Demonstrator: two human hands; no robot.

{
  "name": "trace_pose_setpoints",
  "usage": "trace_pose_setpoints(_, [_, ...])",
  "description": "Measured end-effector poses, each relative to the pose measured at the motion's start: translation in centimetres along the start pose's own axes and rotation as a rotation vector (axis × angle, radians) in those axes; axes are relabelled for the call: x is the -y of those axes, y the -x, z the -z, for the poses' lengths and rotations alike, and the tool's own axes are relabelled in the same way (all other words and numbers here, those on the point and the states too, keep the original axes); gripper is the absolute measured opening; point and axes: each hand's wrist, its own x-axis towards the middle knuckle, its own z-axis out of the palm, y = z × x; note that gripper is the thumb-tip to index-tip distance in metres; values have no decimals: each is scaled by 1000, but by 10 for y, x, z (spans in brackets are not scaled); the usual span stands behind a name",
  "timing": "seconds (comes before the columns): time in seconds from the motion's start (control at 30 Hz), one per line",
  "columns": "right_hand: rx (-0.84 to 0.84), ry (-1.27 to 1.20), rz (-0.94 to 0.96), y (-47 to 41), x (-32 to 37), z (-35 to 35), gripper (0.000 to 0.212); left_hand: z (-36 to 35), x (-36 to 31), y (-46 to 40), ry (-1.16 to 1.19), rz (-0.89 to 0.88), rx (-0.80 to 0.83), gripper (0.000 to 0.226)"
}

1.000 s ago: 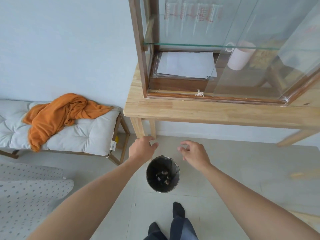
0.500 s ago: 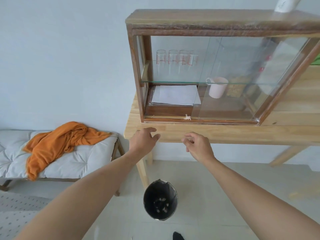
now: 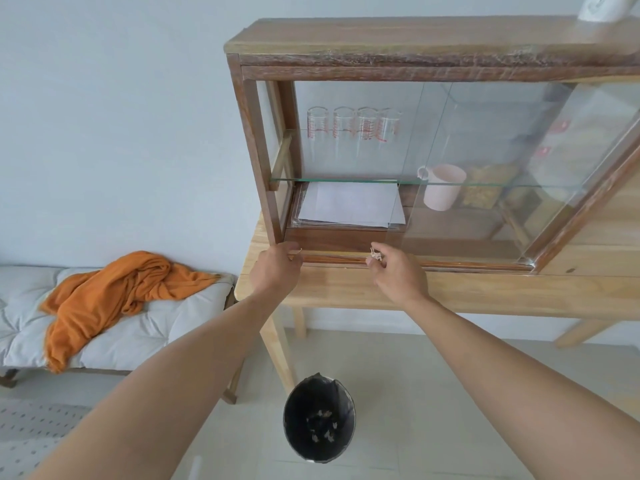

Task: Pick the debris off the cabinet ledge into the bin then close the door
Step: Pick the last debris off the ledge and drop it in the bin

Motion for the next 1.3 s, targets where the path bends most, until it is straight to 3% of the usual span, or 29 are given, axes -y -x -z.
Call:
trace_pose_setpoints(0.2, [-17,175,30,-12,-7,-9,42,-15,-4,-22,128,121,5,22])
trace_pose_setpoints(0.37, [-39,193,46,-12,-12,-16,34,-25,-3,-27,281,215,-92,14])
trace_pose_setpoints(0.53, [-116,129,25,-9,-13,-16,23,-30,-4,-27,248,192,-107,26])
trace_pose_setpoints(0.8, [-120,19,11,3,-3,-11,19,-22,3,-8,302,134,-59,12])
trace_pose_setpoints(1.03, [31,-197,52,62,6,-34,19,-18,22,36,350,104,-15,17])
trace_pose_setpoints(1.3, [234,-150,-28,134,-27,-84,20,-42,66,99,289,132,108,13])
